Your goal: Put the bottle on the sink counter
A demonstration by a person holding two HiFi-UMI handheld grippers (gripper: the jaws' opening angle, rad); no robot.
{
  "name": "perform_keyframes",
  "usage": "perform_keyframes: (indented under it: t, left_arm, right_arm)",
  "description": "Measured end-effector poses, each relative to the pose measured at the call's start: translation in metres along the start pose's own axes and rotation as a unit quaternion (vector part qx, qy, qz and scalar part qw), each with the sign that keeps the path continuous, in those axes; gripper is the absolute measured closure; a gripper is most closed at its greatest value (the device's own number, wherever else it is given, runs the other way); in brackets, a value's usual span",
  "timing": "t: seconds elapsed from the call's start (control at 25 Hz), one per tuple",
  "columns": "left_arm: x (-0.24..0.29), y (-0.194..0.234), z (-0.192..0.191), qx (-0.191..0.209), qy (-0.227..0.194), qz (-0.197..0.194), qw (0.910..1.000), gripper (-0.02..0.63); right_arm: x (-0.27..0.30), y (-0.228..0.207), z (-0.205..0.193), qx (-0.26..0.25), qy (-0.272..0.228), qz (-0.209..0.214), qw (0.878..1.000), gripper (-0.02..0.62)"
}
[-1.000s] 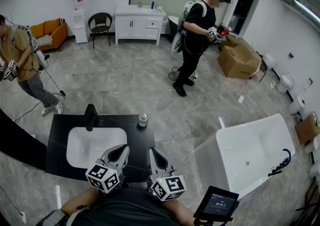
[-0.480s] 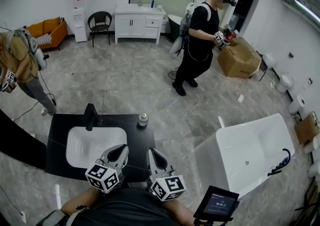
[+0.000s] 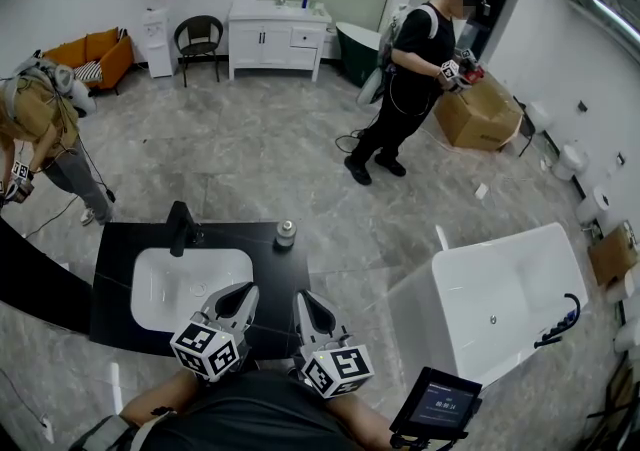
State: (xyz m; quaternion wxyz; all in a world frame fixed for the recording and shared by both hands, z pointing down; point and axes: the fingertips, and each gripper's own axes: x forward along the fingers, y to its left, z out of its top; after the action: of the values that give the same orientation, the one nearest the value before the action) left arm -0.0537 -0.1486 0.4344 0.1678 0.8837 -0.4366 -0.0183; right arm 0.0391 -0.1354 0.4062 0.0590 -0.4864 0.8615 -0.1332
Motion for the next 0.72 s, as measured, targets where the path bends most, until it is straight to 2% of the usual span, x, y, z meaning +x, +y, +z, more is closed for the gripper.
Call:
perform_keyframes:
  t: [0.72]
  left_arm:
    - [0.0042,0.0056,-0.0069,-0.005,0.009,0.004,0.9999,0.603]
  right_arm:
    - [0.0044,-0.0017,-0.0041,-0.004,0.01,0.004,1.0,0.6]
